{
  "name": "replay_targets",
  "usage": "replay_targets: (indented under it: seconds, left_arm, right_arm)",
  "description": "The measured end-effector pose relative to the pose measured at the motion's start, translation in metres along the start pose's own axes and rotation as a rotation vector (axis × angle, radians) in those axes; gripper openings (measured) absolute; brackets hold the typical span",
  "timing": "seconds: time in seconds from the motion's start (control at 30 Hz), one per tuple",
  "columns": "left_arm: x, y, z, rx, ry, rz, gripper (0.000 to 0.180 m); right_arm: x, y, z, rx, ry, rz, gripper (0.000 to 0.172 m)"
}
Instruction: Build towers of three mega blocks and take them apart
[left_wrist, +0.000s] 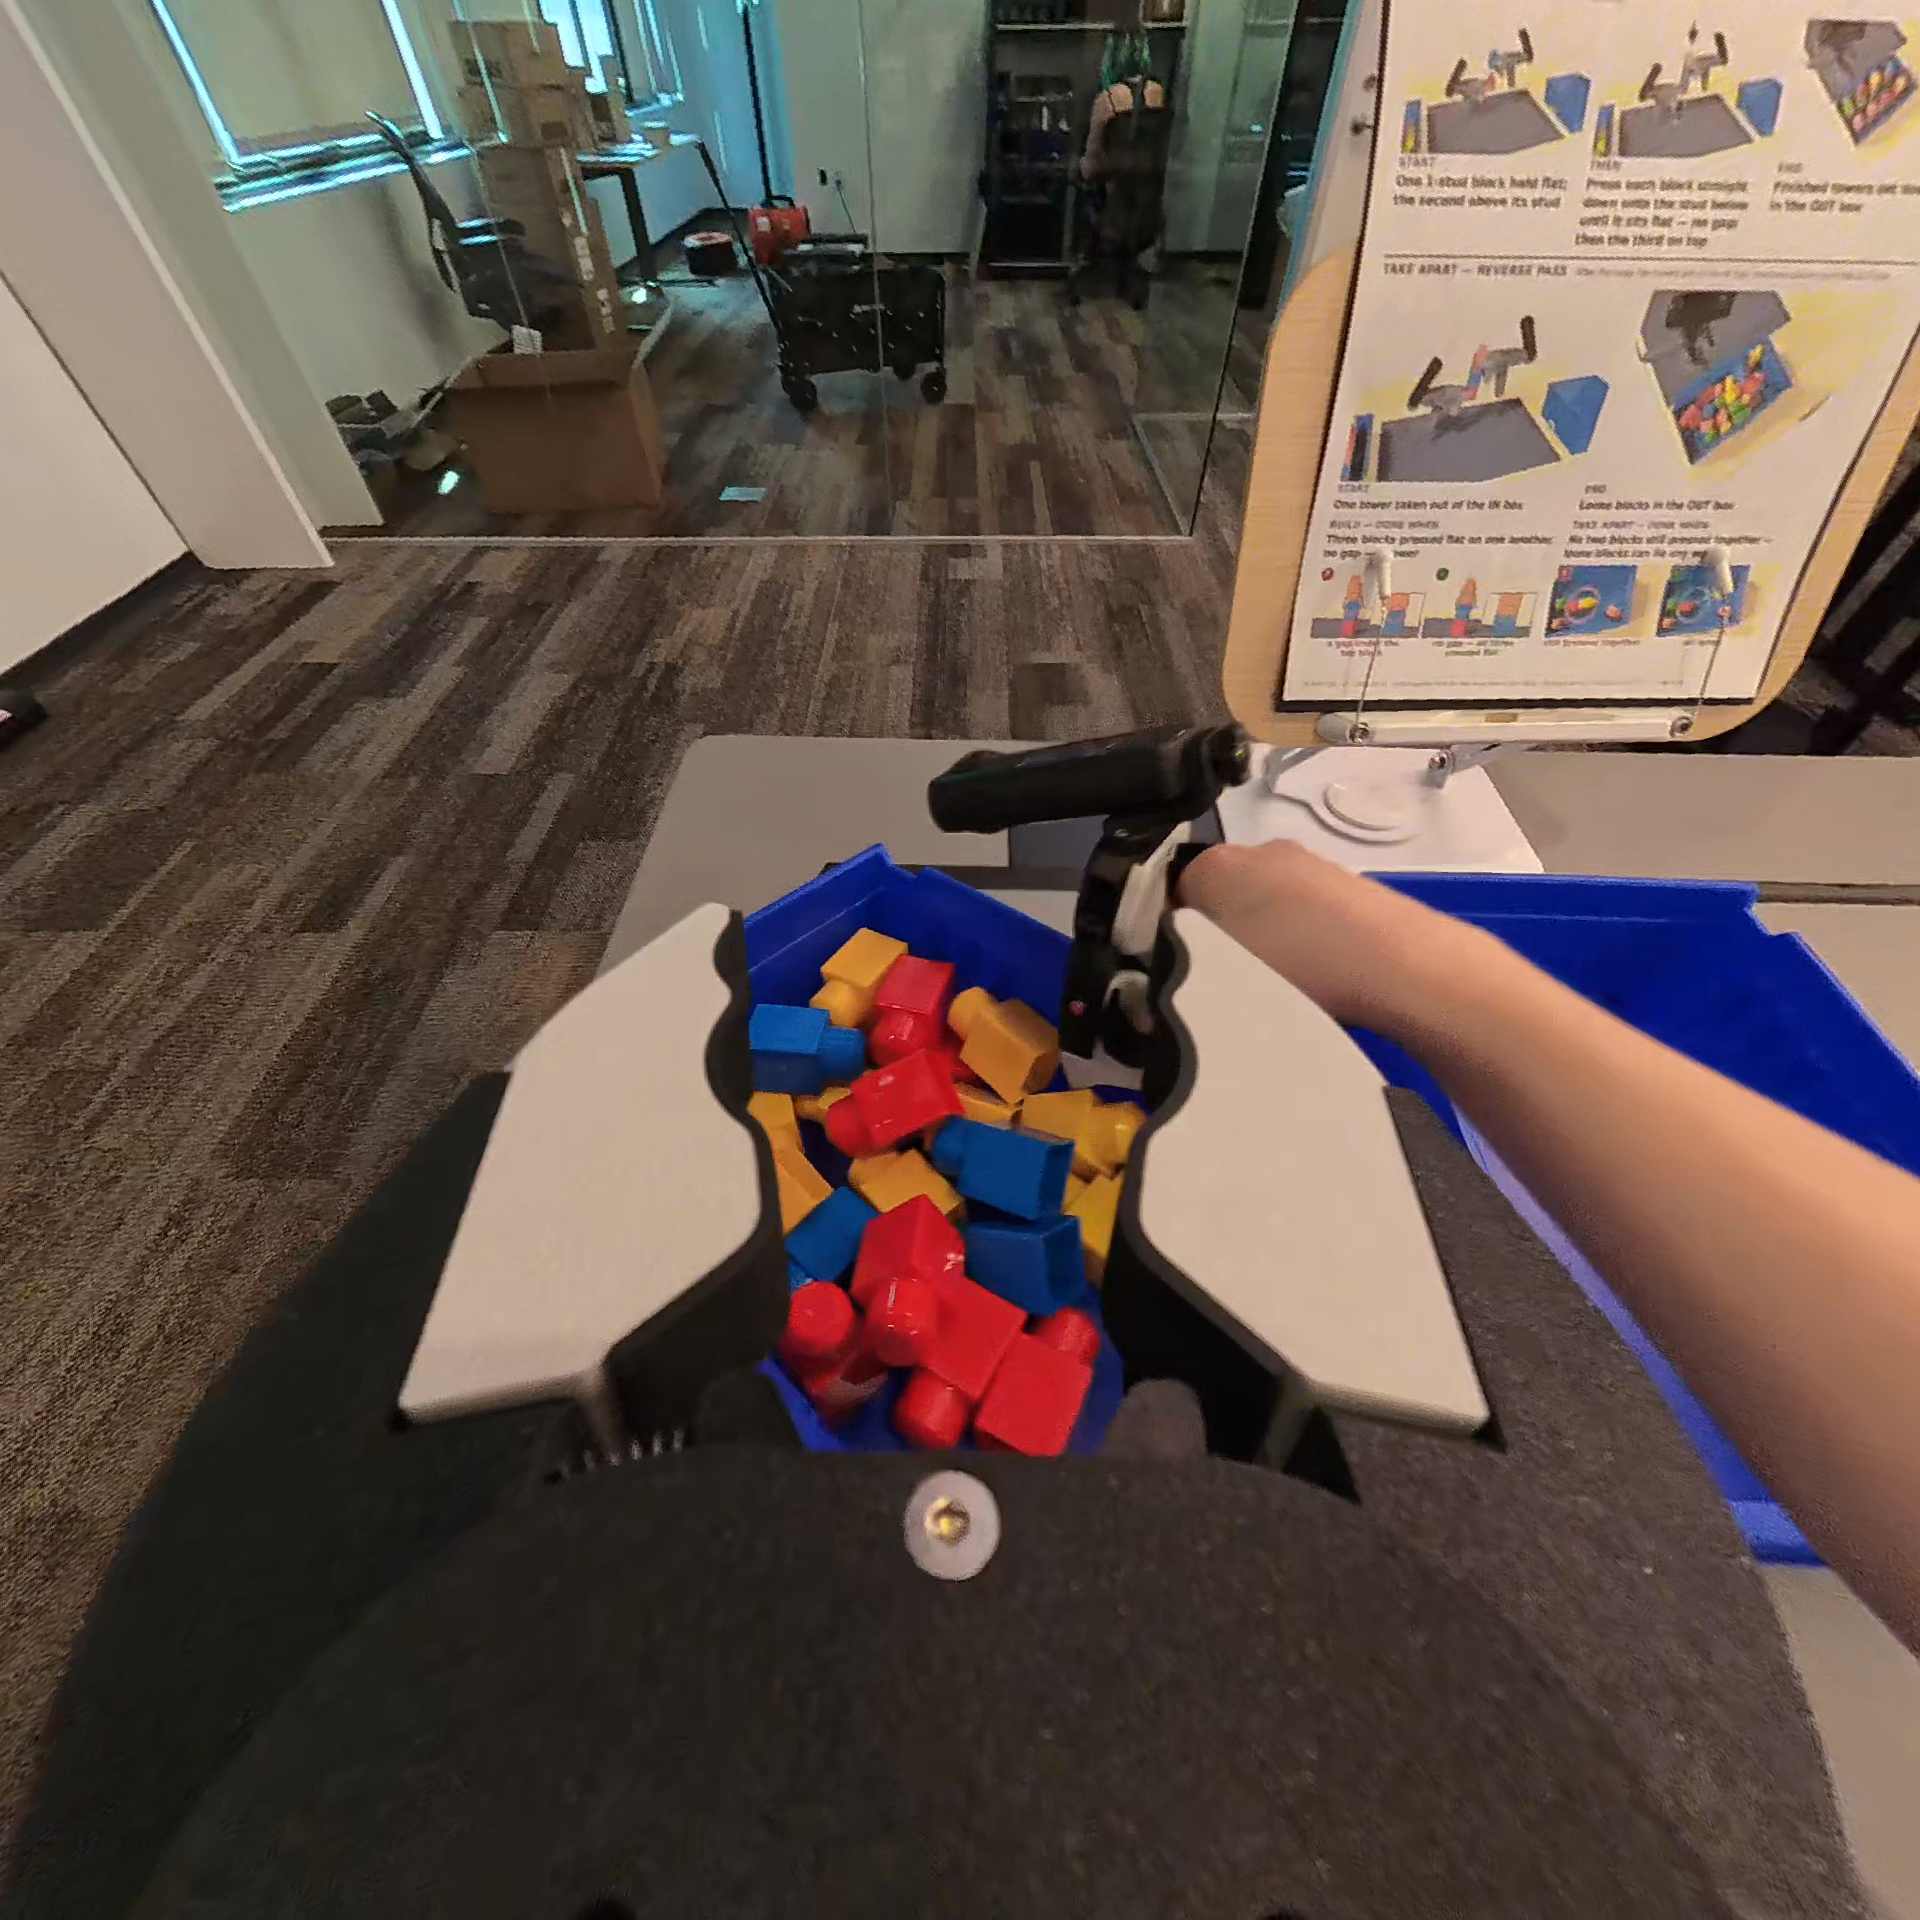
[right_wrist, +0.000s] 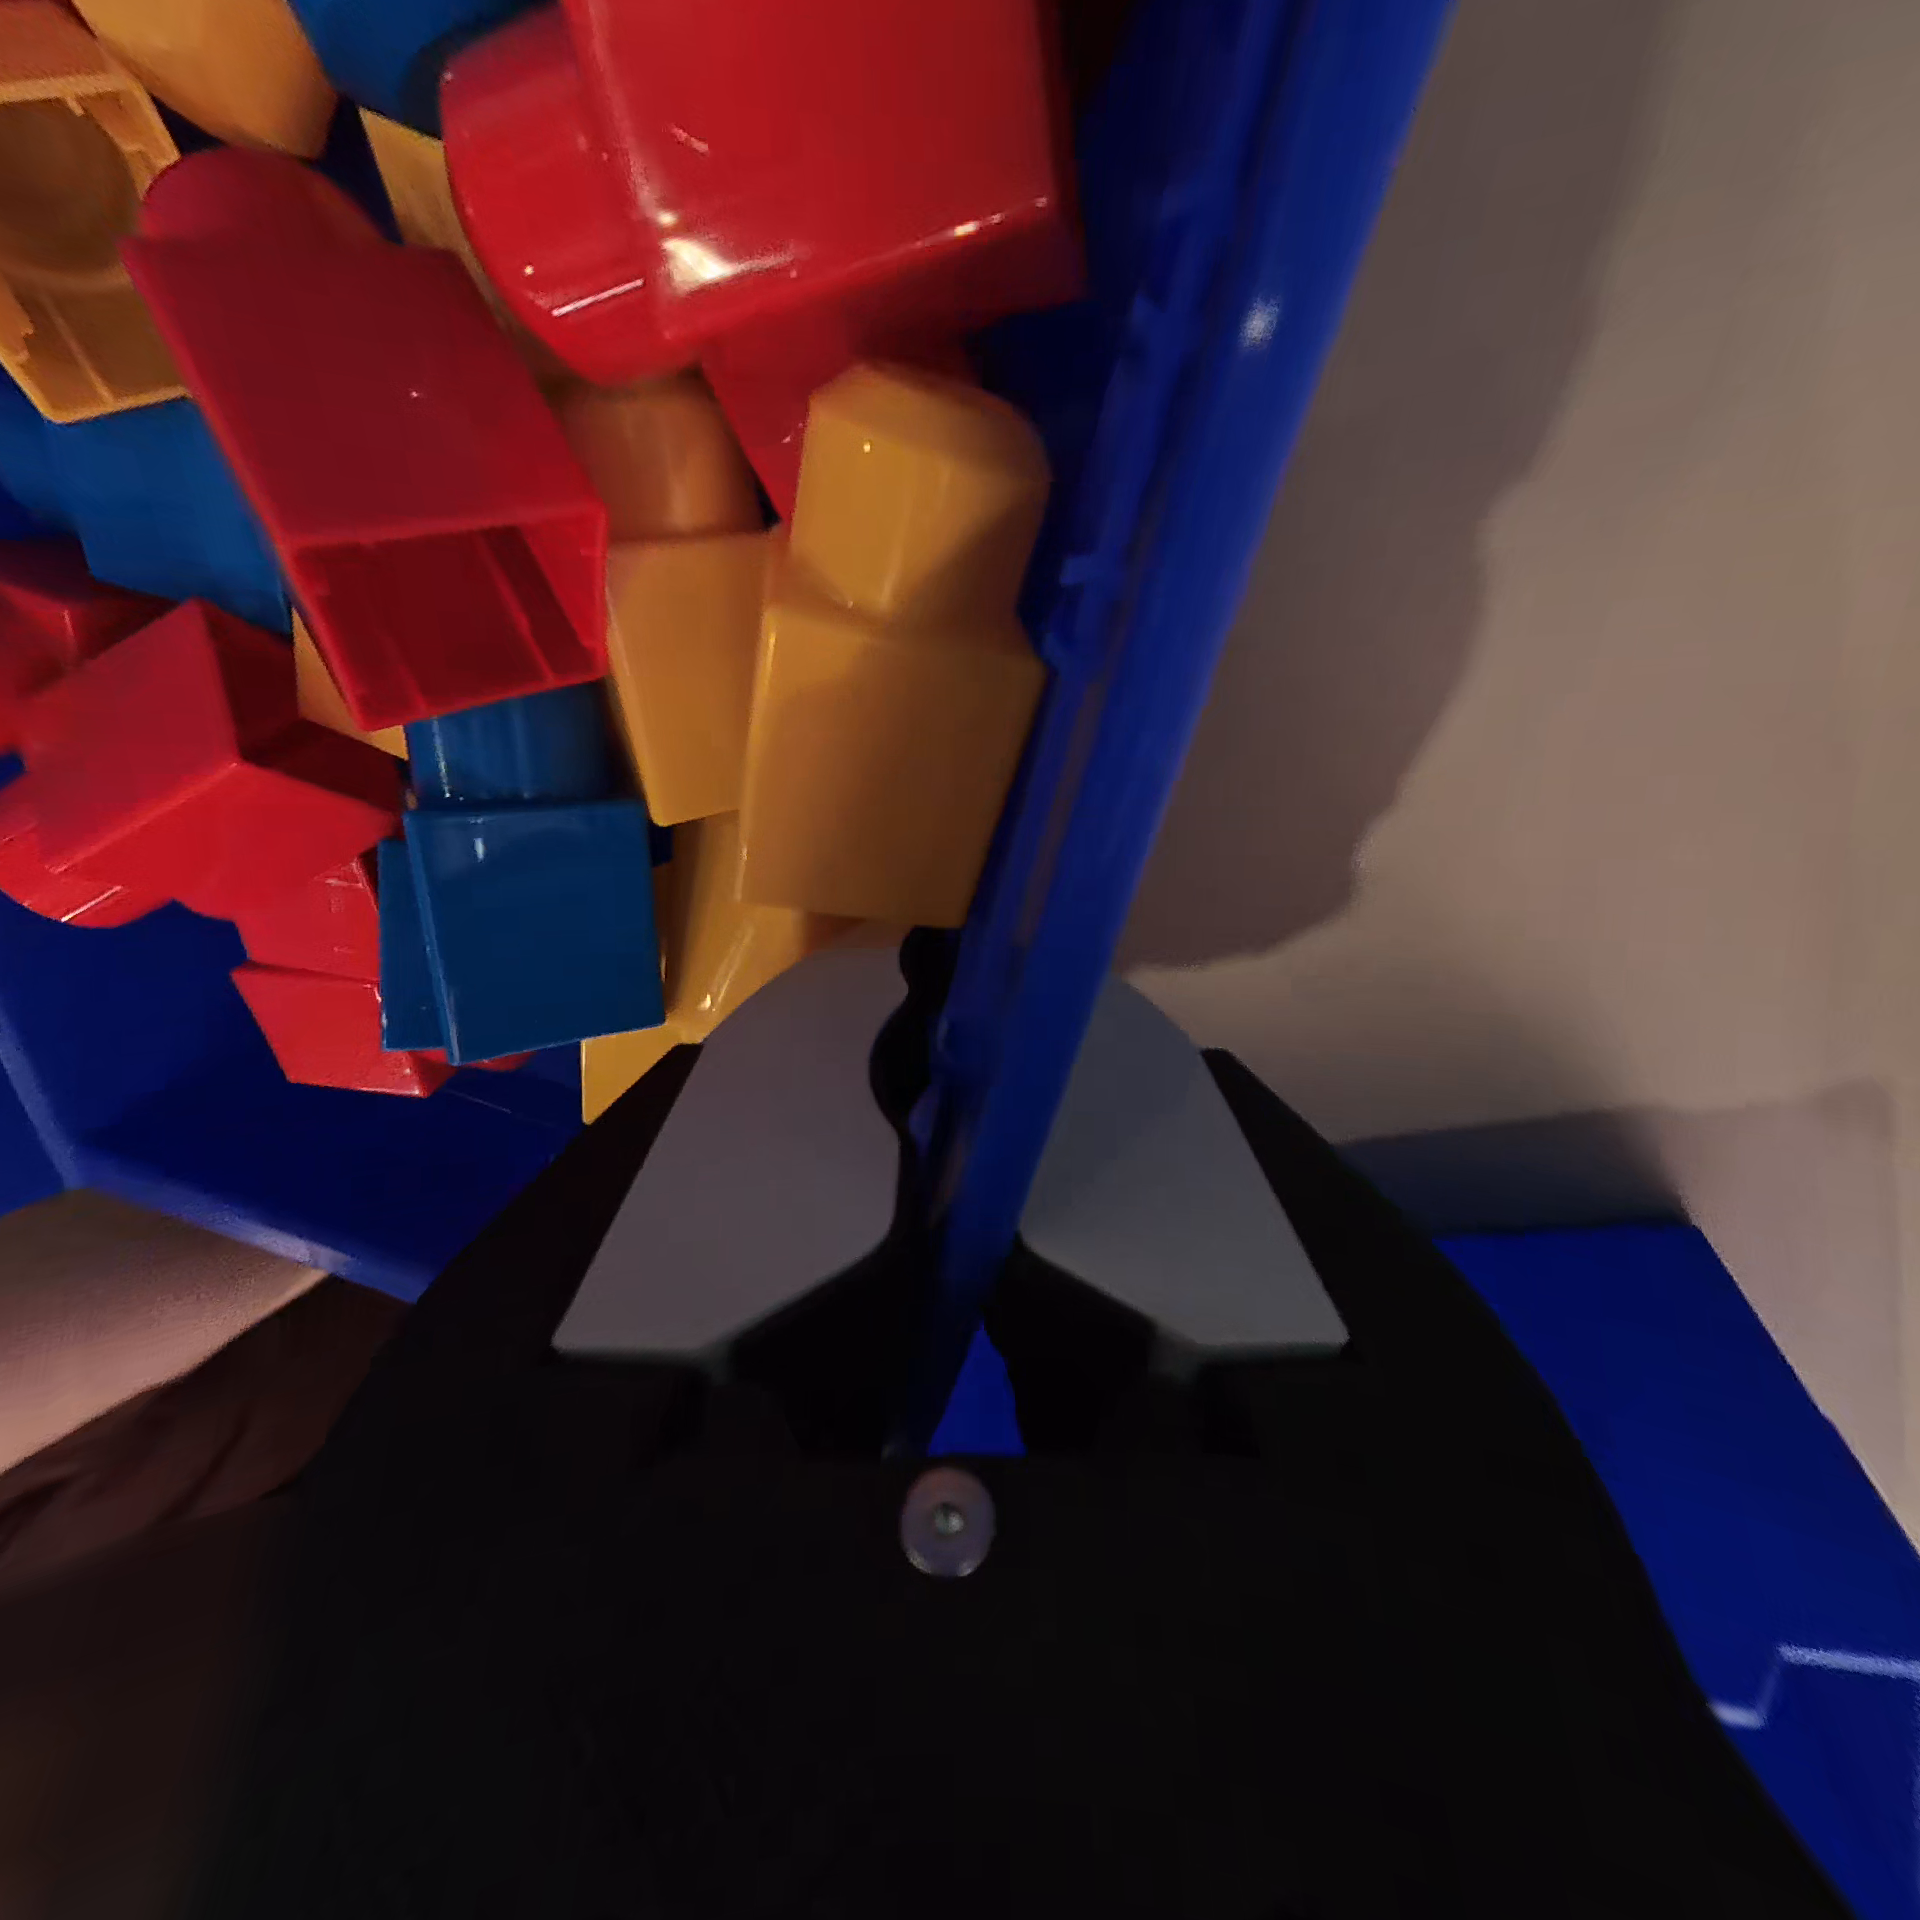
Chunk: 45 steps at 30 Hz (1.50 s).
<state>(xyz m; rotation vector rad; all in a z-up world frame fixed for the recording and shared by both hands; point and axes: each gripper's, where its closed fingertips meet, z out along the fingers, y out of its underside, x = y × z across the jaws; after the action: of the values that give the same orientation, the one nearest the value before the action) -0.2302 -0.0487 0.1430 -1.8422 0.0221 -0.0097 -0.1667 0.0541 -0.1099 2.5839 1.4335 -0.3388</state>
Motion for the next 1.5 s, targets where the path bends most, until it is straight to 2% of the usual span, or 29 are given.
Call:
replay_targets:
  seconds: [0.17,0.3,0.33,0.37,0.43,0.47,0.53,0.63,0.7,0.8,0.9,0.93,0.97,1.07,1.23,1.5]
  left_arm:
    - [0.003,0.004,0.010,-0.027,0.021,-0.006,0.074]
    - [0.009,0.008,0.016,-0.057,0.034,0.011,0.077]
    - [0.011,0.009,0.017,-0.060,0.040,0.016,0.078]
    - [0.013,0.008,0.017,-0.058,0.049,0.017,0.078]
    - [0.017,0.007,0.016,-0.051,0.069,0.016,0.078]
    - [0.019,0.007,0.015,-0.051,0.079,0.018,0.079]
    - [0.022,0.008,0.012,-0.053,0.097,0.025,0.079]
    - [0.028,0.006,0.012,-0.045,0.114,0.012,0.078]
    - [0.035,0.007,0.014,-0.050,0.131,0.019,0.078]
    - [0.048,0.009,0.019,-0.072,0.150,0.053,0.079]
    - [0.062,0.012,0.025,-0.095,0.159,0.091,0.079]
    - [0.067,0.013,0.026,-0.104,0.163,0.110,0.079]
    - [0.072,0.015,0.027,-0.115,0.166,0.129,0.079]
    - [0.084,0.020,0.030,-0.145,0.176,0.177,0.080]
    - [0.095,0.020,0.031,-0.140,0.184,0.205,0.079]
    - [0.084,0.022,0.034,-0.158,0.154,0.184,0.077]
  right_arm:
    - [0.017,-0.013,0.019,0.072,0.080,0.059,0.007]
    - [0.021,-0.018,0.016,0.160,0.121,0.057,0.011]
    - [0.024,-0.020,0.006,0.212,0.139,0.038,0.013]
    - [0.028,-0.024,-0.010,0.294,0.179,0.014,0.022]
    - [0.034,-0.022,-0.056,0.494,0.275,-0.031,0.047]
    - [0.038,-0.011,-0.082,0.581,0.331,-0.043,0.050]
    - [0.056,0.033,-0.125,0.681,0.469,-0.033,0.055]
    - [0.116,0.137,-0.151,0.626,0.682,0.144,0.083]
    - [0.152,0.210,-0.138,0.520,0.710,0.306,0.087]
    - [0.173,0.289,-0.088,0.358,0.598,0.466,0.088]
    - [0.175,0.323,-0.042,0.253,0.477,0.488,0.083]
    - [0.169,0.321,-0.030,0.273,0.384,0.485,0.069]
    - [0.161,0.320,-0.019,0.278,0.273,0.480,0.044]
    - [0.166,0.333,-0.020,0.291,0.142,0.577,0.011]
    - [0.195,0.383,-0.026,0.328,0.070,0.647,0.008]
    - [0.254,0.506,-0.037,0.355,0.092,0.834,0.008]
